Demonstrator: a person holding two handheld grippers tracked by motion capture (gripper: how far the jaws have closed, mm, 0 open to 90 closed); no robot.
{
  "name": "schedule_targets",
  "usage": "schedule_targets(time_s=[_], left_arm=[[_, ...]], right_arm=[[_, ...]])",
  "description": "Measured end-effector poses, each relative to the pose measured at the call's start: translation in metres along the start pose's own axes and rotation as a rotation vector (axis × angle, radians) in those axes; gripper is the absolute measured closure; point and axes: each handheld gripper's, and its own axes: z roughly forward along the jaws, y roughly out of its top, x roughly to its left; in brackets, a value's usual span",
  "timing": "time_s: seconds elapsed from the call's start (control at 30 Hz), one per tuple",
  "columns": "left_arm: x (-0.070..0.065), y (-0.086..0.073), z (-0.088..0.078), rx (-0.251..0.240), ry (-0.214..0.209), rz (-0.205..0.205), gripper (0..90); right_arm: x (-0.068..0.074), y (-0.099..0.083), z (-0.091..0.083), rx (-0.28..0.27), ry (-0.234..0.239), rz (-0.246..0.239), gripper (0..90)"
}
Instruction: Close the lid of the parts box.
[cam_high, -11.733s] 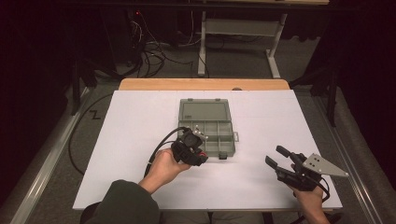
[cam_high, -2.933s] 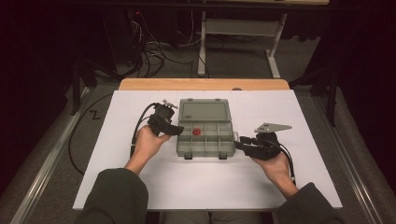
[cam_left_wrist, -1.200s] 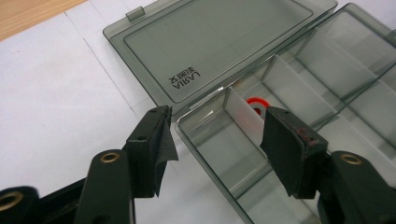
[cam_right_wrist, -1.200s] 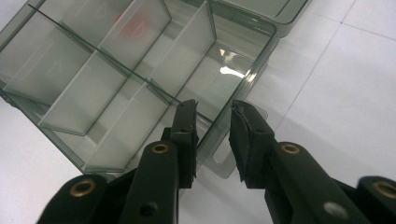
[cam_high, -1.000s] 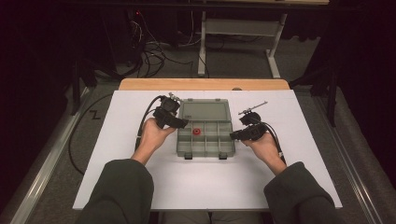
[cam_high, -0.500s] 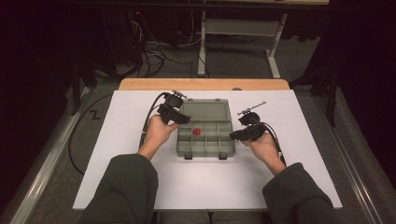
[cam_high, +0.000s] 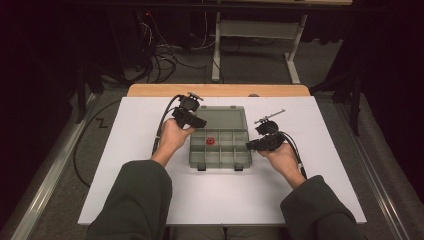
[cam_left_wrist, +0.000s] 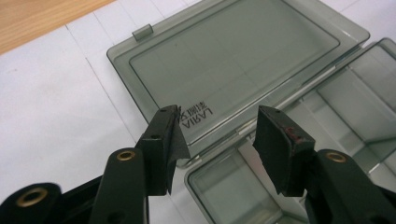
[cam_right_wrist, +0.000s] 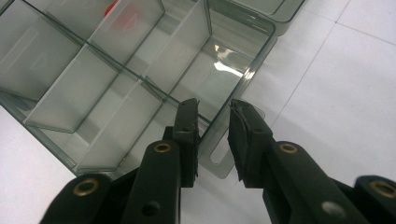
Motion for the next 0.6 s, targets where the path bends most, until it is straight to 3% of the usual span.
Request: schedule_targets(time_s=[0.23,0.33,0.6], left_arm=[[0.004,0.007,0.005,0.012,-0.001,-0.008,49.9],[0.009,0.009,0.008,0.004,-0.021,-0.043,49.8],[0.022,0.008,0.022,0.043,-0.015,-0.101,48.8]], right_arm=[[0.000,0.000,0.000,-0.001,-0.003,-0.002,74.8],[0.000,0.000,0.000,-0.002,-0.003,-0.002,74.8],[0.000,0.000,0.000,0.000,-0.004,-0.002,74.8]])
